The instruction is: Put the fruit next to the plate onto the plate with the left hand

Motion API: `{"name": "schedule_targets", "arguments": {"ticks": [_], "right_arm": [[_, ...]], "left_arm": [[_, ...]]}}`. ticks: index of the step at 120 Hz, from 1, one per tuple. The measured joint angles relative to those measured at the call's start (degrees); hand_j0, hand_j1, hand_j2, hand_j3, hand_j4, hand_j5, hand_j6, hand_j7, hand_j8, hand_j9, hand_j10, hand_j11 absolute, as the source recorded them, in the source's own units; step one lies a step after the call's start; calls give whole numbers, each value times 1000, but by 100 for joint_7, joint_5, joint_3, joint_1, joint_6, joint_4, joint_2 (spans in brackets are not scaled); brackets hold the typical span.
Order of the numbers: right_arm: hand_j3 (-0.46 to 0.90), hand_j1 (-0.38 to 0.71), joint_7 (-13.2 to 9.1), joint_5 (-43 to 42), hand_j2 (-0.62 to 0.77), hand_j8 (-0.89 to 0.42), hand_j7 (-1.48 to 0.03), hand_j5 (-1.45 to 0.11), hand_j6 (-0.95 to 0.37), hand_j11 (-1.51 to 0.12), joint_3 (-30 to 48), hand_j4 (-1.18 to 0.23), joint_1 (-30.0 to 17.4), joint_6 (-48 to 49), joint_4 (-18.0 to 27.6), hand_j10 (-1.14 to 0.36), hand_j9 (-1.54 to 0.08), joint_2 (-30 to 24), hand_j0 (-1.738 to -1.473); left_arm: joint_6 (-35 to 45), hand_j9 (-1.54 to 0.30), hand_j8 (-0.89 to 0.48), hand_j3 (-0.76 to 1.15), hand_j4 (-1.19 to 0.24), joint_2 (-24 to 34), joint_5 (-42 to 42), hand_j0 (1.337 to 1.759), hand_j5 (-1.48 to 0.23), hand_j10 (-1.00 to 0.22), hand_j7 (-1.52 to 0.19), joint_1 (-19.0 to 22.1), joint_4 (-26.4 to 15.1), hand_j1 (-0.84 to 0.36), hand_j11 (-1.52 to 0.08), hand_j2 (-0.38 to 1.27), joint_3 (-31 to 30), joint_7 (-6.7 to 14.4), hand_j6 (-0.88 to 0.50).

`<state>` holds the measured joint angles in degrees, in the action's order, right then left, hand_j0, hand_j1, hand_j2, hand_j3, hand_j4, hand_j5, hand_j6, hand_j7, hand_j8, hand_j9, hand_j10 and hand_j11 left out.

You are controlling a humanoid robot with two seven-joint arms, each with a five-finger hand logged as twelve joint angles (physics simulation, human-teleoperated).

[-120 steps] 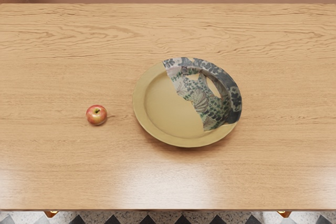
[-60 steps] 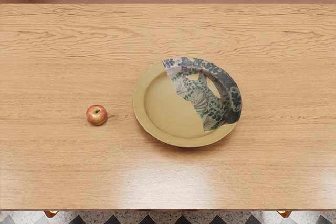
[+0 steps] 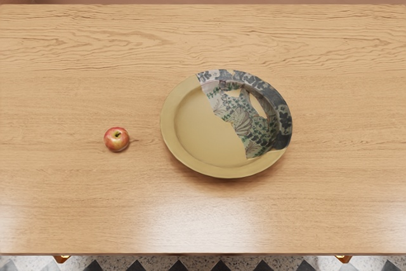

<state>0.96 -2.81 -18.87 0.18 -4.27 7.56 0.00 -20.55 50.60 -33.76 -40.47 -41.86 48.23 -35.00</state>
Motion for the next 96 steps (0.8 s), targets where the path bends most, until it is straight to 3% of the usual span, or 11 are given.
{"name": "schedule_targets", "arguments": {"ticks": [13,31,67,96], "right_arm": [[0,-349,0,0,0,0,0,0,-1,0,0,0,1,1,0,0,0,0,-1658],[0,-349,1,0,0,0,0,0,-1,0,2,0,0,0,0,0,0,0,-1658],[0,-349,0,0,0,0,0,0,-1,0,0,0,0,1,0,0,0,0,-1658],[0,-349,-1,0,0,0,0,0,-1,0,1,0,0,1,0,0,0,0,-1658]], "left_arm": [[-698,-25,-22,0,-22,125,-360,1658,-26,-21,-25,813,-556,330,-25,10,588,0,-23],[-1013,-23,-21,0,-21,411,-520,1658,-24,-20,-24,1572,-1273,332,-23,10,757,0,-21],[-1129,-11,-11,0,-11,518,-531,1658,-11,-10,-11,1664,-2218,343,-11,8,-353,0,-12],[-1147,-6,-7,0,-7,-466,-471,1658,-7,-7,-6,1639,-2659,347,-6,6,-309,0,-8]]}}
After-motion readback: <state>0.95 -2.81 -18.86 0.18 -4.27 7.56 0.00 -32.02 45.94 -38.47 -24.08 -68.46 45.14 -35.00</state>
